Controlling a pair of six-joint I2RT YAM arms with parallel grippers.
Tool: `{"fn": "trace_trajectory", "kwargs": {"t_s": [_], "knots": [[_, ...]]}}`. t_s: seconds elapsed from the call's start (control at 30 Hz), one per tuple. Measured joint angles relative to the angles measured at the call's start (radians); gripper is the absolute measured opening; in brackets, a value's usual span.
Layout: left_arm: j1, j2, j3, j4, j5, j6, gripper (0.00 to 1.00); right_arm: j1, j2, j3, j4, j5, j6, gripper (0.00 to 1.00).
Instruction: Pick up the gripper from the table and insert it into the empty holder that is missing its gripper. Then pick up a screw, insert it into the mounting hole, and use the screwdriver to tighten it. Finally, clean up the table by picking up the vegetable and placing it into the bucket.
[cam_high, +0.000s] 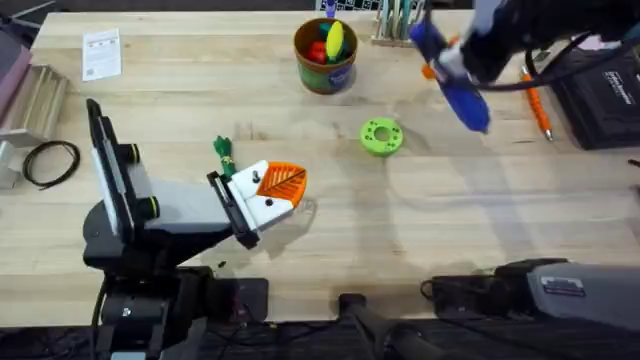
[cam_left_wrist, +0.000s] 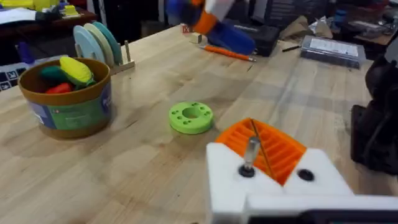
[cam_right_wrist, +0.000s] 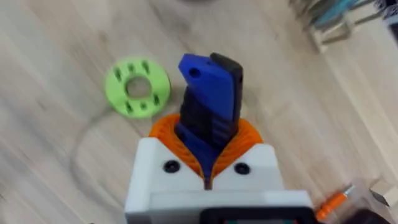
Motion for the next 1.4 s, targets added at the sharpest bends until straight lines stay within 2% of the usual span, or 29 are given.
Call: {"fn": "trace_trajectory", "kwargs": {"t_s": [0.1, 0.23, 0.47, 0.6, 0.63, 0.8, 0.83, 0.97, 1.0, 1.03, 1.1, 1.2, 1.27, 1.4], "knots": [[0.000, 0.000, 0.000, 0.000, 0.000, 0.000, 0.004, -0.019, 0.079, 0.000, -0.058, 0.086, -0.128, 0.020], [0.000, 0.000, 0.000, 0.000, 0.000, 0.000, 0.004, -0.030, 0.194, 0.000, -0.068, 0.199, -0.216, 0.020], [0.000, 0.000, 0.000, 0.000, -0.001, 0.000, 0.004, -0.032, 0.407, 0.000, 0.023, 0.336, -0.280, 0.020], [0.000, 0.000, 0.000, 0.000, -0.001, 0.000, 0.004, -0.032, 0.449, 0.002, 0.028, 0.366, -0.290, 0.024], [0.000, 0.000, 0.000, 0.000, -0.001, 0.000, 0.004, -0.032, 0.449, 0.002, 0.030, 0.369, -0.288, 0.114], [0.000, 0.000, 0.000, 0.000, -0.001, 0.000, 0.004, -0.032, 0.426, 0.006, 0.077, 0.387, -0.257, 0.835], [0.000, 0.000, 0.000, 0.000, -0.001, 0.000, 0.004, -0.032, 0.420, 0.006, 0.100, 0.383, -0.229, 0.944], [0.000, 0.000, 0.000, 0.000, -0.001, 0.000, 0.004, -0.032, 0.376, 0.006, 0.128, 0.369, -0.099, 0.979], [0.000, 0.000, 0.000, 0.000, -0.001, 0.003, 0.064, -0.032, 0.355, 0.006, 0.127, 0.364, -0.067, 0.980], [0.000, 0.000, 0.000, 0.000, -0.001, 0.004, 0.187, -0.032, 0.329, 0.006, 0.128, 0.362, -0.030, 0.981], [0.000, 0.000, 0.000, 0.000, -0.001, 0.004, 0.525, -0.032, 0.272, 0.006, 0.127, 0.350, 0.048, 0.982], [0.000, 0.000, 0.000, 0.000, -0.001, 0.000, 0.948, -0.032, 0.175, 0.006, 0.127, 0.321, 0.182, 0.991], [0.000, 0.000, 0.000, 0.000, -0.001, 0.000, 0.983, -0.032, 0.109, 0.006, 0.122, 0.296, 0.273, 0.991], [0.000, 0.000, -0.003, 0.031, -0.024, -0.002, 0.985, -0.032, -0.007, 0.006, 0.118, 0.260, 0.437, 0.991]]}}
